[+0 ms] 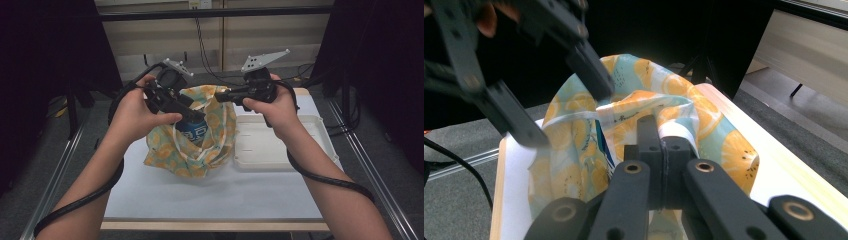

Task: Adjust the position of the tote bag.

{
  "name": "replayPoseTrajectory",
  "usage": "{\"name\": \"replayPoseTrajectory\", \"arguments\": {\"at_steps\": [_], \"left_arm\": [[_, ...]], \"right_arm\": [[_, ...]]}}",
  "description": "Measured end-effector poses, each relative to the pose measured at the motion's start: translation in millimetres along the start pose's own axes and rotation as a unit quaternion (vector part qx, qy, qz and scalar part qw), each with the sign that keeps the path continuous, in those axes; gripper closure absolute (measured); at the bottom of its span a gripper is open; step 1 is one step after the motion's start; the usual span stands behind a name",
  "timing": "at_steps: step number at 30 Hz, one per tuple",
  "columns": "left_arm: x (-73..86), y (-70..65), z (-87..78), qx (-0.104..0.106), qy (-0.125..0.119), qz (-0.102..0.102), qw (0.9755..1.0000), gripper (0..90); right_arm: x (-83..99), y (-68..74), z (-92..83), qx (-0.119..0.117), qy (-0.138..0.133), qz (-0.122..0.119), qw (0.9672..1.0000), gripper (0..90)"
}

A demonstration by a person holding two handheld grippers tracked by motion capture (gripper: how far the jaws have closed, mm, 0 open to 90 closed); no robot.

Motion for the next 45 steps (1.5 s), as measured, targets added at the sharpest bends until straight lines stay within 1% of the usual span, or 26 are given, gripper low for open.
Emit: {"name": "replayPoseTrajectory", "arguments": {"at_steps": [2, 5, 8, 10, 11, 12, 14, 15, 17, 18, 19, 20, 22, 24, 25, 28, 29, 30, 33, 35, 36, 39, 42, 43, 44, 45], "left_arm": [[-0.1, 1.2, 6.6, 0.0, 0.004, 0.006, 1.0, 40.1], [-1.2, 2.3, 14.5, 0.001, 0.002, 0.004, 1.0, 39.5], [-2.4, 4.4, 21.4, 0.005, -0.003, -0.004, 1.0, 38.6], [-3.6, 2.5, 26.4, 0.011, -0.018, -0.018, 0.9996, 40.3], [-3.3, 4.4, 27.1, 0.008, -0.008, -0.002, 0.9999, 40.5], [-3.3, 3.7, 29.7, 0.007, -0.013, -0.014, 0.9998, 41.7], [-2.7, 5.5, 32.5, 0.006, -0.02, -0.019, 0.9996, 42.4], [-1.9, 7.3, 33.1, 0.011, -0.018, -0.012, 0.9997, 43.8], [-1.7, 7.6, 36.2, 0.013, -0.029, -0.024, 0.9992, 45.9], [-1.1, 9.1, 36.9, 0.014, -0.025, -0.019, 0.9994, 48.3], [-1.3, 8.7, 38.1, 0.019, -0.031, -0.028, 0.999, 54.6], [-1.6, 9.6, 38.7, 0.024, -0.03, -0.02, 0.9991, 58.4], [-2.5, 9.7, 39.8, 0.019, -0.033, -0.02, 0.9991, 65.4], [-3.9, 9.7, 40.6, 0.025, -0.039, -0.014, 0.9988, 71.1], [-4.5, 9.2, 40.3, 0.027, -0.04, -0.015, 0.9987, 75.5], [-6.5, 9.1, 37.4, 0.033, -0.024, -0.003, 0.9992, 88.2], [-7.3, 8.5, 36.5, 0.032, -0.02, -0.006, 0.9993, 89.4], [-8.1, 7.9, 35.9, 0.032, -0.015, -0.012, 0.9993, 90.0], [-9.4, 8.3, 31.4, 0.029, 0.0, -0.007, 0.9995, 90.0], [-9.4, 9.5, 26.9, 0.021, 0.005, -0.006, 0.9997, 90.0], [-9.1, 10.2, 23.2, 0.021, 0.009, -0.005, 0.9997, 90.0], [-7.5, 13.1, 13.4, 0.015, 0.007, -0.012, 0.9998, 90.0], [-5.6, 17.5, 4.7, 0.006, 0.002, -0.027, 0.9996, 90.0], [-5.0, 20.2, 1.1, 0.004, 0.006, -0.023, 0.9997, 90.0], [-4.6, 22.7, -2.2, -0.002, 0.006, -0.027, 0.9996, 90.0], [-4.7, 24.7, -5.1, -0.004, 0.0, -0.034, 0.9994, 90.0]], "right_arm": [[-0.9, 0.0, -0.6, 0.0, -0.001, 0.002, 1.0, 90.0], [-2.2, -1.0, -1.5, 0.003, -0.002, 0.001, 1.0, 90.0], [-2.3, -1.8, -0.6, 0.003, -0.001, 0.003, 1.0, 90.0], [-2.0, -1.9, 0.1, 0.002, 0.0, 0.004, 1.0, 90.0], [-2.0, -2.0, 0.2, 0.002, 0.0, 0.004, 1.0, 90.0], [-2.1, -1.9, 0.1, 0.002, 0.0, 0.005, 1.0, 90.0], [-2.9, -1.4, -0.7, 0.0, -0.005, 0.006, 1.0, 90.0], [-3.4, -1.1, -1.1, 0.001, -0.004, 0.005, 1.0, 90.0], [-4.5, -0.2, -1.9, 0.001, -0.005, 0.002, 1.0, 90.0], [-5.0, 0.2, -2.3, -0.002, -0.006, 0.002, 1.0, 90.0], [-5.5, 0.4, -2.8, -0.001, -0.007, 0.002, 1.0, 90.0], [-5.9, 0.7, -3.2, 0.0, -0.006, 0.002, 1.0, 90.0], [-5.7, 0.7, -3.3, -0.001, -0.006, 0.003, 1.0, 90.0], [-4.4, -0.4, -3.1, -0.004, -0.008, 0.005, 0.9999, 90.0], [-3.7, -1.1, -2.9, -0.004, -0.008, 0.006, 0.9999, 90.0], [-2.0, -3.7, -3.0, -0.004, -0.01, 0.009, 0.9999, 90.0], [-1.6, -4.1, -3.1, -0.004, -0.01, 0.01, 0.9999, 90.0], [-1.3, -4.7, -3.1, -0.004, -0.011, 0.01, 0.9999, 90.0], [-0.4, -4.2, -2.8, -0.005, -0.012, 0.01, 0.9999, 89.4], [0.4, -3.0, -2.1, -0.007, -0.008, 0.013, 0.9999, 82.0], [1.1, -2.0, -1.1, -0.008, -0.004, 0.012, 0.9999, 80.9], [4.2, 1.5, 2.7, -0.01, 0.016, 0.006, 0.9998, 73.2], [7.1, 4.3, 6.2, -0.013, 0.026, 0.0, 0.9996, 68.8], [8.2, 5.0, 7.8, -0.014, 0.029, -0.002, 0.9995, 68.4], [9.4, 5.7, 9.5, -0.015, 0.033, -0.006, 0.9993, 68.0], [10.6, 6.3, 11.3, -0.015, 0.036, -0.008, 0.9992, 67.2]]}}
Point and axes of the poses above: each handheld gripper's, and its own axes: z roughly forward along the jaws, x roughly out of its underside, y roughly to its left, the point moved 2 cm from there along z, roughly forward along the jaws, and after that the axes turned 14 degrees about y, right-handed, at the moved point
